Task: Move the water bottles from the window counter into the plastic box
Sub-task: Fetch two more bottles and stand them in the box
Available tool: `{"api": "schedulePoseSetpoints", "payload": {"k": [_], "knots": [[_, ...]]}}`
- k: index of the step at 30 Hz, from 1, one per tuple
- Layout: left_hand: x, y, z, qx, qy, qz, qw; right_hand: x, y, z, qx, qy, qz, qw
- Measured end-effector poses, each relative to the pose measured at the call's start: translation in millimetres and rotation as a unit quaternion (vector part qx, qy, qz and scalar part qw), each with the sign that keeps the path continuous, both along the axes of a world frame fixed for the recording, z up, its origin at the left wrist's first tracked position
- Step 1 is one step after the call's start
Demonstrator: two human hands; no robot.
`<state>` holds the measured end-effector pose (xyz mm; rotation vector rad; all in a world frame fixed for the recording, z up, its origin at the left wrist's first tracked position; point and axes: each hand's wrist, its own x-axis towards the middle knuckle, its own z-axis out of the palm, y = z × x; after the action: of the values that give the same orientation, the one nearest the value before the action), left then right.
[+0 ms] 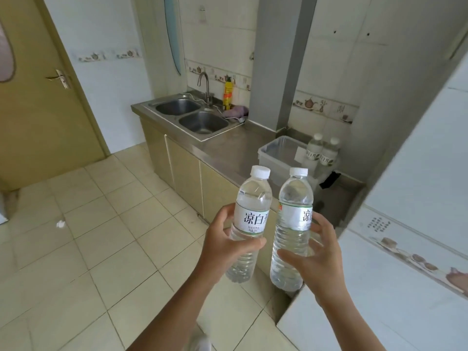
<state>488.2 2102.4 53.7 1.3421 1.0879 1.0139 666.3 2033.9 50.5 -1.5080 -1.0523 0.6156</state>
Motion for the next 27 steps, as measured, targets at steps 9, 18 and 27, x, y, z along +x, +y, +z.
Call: {"api": "schedulePoseSetpoints", "payload": {"k": [9, 18, 27], "knots": [[32.2, 201.7, -4.0, 0.0, -0.004, -0.094, 0.996, 12.3, 161.5, -8.8, 0.004, -0.022, -0.105, 0.994], [120.7, 323.7, -8.9, -0.003, -0.019, -0.192, 0.981, 79.5, 244.8, -21.8, 0.003, 0.005, -0.219, 0.976], [246.5, 404.5, -17.6, 0.026, -0.013, -0.258, 0.966, 192.7, 334.1, -38.1, 0.022, 0.028, -0.292, 0.956]]}}
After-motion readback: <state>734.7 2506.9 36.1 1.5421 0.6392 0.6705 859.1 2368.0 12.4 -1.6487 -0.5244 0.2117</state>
